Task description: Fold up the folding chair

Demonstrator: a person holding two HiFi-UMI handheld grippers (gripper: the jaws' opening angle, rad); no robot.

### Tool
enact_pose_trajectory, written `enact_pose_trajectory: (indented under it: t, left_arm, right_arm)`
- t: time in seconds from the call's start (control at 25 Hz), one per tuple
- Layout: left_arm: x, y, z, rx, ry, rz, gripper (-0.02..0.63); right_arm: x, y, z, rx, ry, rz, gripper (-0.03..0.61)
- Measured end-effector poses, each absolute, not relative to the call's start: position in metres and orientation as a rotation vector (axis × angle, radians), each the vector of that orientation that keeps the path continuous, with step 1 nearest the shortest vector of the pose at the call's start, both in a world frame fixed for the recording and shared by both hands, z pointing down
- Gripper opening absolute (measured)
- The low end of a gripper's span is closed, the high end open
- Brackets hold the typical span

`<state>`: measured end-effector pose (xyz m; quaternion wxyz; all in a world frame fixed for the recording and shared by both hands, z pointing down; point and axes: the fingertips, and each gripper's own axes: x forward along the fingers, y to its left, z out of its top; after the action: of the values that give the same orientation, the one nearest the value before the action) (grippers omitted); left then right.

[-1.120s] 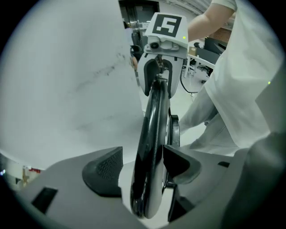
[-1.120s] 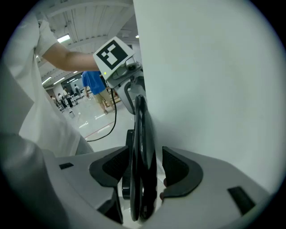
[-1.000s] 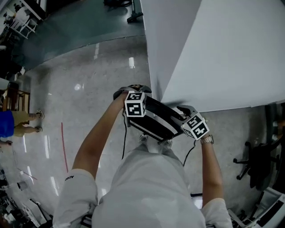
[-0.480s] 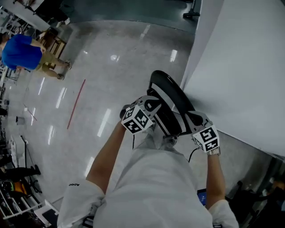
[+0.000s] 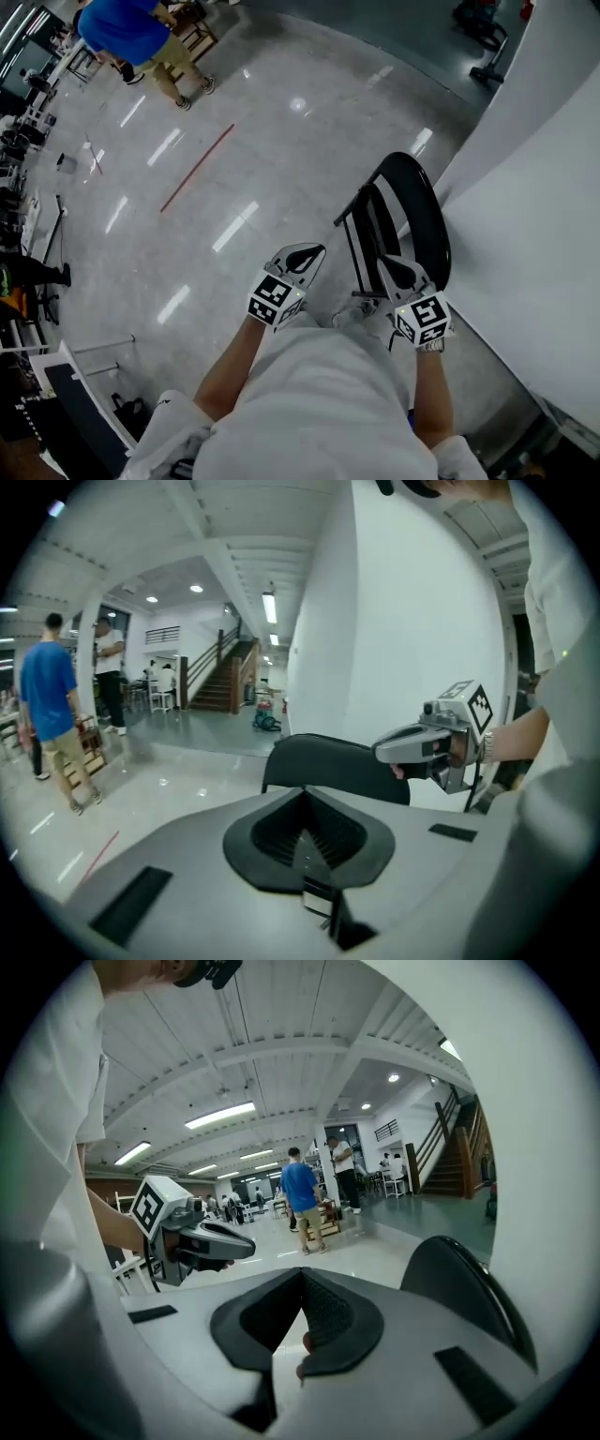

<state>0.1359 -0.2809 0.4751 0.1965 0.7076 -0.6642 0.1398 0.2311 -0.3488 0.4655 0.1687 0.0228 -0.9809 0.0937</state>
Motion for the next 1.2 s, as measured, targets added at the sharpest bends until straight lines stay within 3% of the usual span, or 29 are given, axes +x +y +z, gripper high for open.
enact_pose_trajectory:
  t: [0.24, 0.72, 1.2]
  left_arm:
    - [0.097, -0.193, 0.453, 1.765, -2.081, 0.142, 0.012]
    - [0.066, 0.053, 0.451, 1.530, -2.316, 0.078, 0.012]
    - [0.075, 0.181, 0.402, 1.171, -2.663, -0.018, 0.012]
  right_arm:
    - [0.193, -0.290, 0.438, 0.115, -2.854, 0.392, 0.005]
    - [0.149, -0.075, 0.407, 0.026, -2.870, 0.178, 0.005]
    - [0.110, 0.036, 0.377, -0.241, -2.925, 0.243, 0.005]
